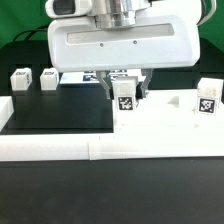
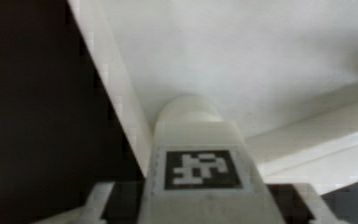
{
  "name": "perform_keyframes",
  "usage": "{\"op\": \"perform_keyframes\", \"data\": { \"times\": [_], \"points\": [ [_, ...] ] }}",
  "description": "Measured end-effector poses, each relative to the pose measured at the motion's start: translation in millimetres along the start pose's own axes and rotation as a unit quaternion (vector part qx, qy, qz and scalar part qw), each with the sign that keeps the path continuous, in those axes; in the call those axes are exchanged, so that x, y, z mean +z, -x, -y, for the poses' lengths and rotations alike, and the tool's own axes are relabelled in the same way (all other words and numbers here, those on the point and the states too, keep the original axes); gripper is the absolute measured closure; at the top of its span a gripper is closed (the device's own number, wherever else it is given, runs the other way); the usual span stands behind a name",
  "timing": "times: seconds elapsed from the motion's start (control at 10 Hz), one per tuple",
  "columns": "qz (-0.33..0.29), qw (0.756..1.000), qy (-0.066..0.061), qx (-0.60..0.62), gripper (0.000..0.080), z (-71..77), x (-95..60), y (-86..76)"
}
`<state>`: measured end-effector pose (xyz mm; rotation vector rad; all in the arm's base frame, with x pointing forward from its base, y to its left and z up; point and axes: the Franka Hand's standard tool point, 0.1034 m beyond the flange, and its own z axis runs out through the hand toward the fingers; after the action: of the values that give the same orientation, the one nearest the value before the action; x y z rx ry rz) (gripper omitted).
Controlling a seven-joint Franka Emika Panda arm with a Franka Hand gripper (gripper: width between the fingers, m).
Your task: Assemble square table
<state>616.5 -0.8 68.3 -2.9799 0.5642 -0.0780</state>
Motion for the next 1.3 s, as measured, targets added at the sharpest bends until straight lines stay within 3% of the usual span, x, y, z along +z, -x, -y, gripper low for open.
{"op": "perform_keyframes", "data": {
  "times": [0.2,0.4,0.6,0.9,1.0,1.1,1.2,1.3],
  "points": [
    [0.001,0.997,-0.001,0.071,0.0512,0.3,0.3,-0.1],
    [0.027,0.973,0.006,0.231,0.0512,1.4,-0.6,-4.7],
    [0.042,0.908,0.017,0.416,0.0511,11.0,3.6,-4.2],
    [0.033,0.807,0.022,0.59,0.0509,19.9,6.0,-5.8],
    [0.029,0.794,0.022,0.607,0.0509,19.7,5.9,-6.3],
    [0.03,0.799,0.022,0.601,0.0507,19.1,5.9,-6.3],
    [0.03,0.828,0.021,0.559,0.0507,17.9,5.6,-5.0],
    [0.031,0.877,0.019,0.479,0.0342,12.6,2.9,3.0]
  ]
}}
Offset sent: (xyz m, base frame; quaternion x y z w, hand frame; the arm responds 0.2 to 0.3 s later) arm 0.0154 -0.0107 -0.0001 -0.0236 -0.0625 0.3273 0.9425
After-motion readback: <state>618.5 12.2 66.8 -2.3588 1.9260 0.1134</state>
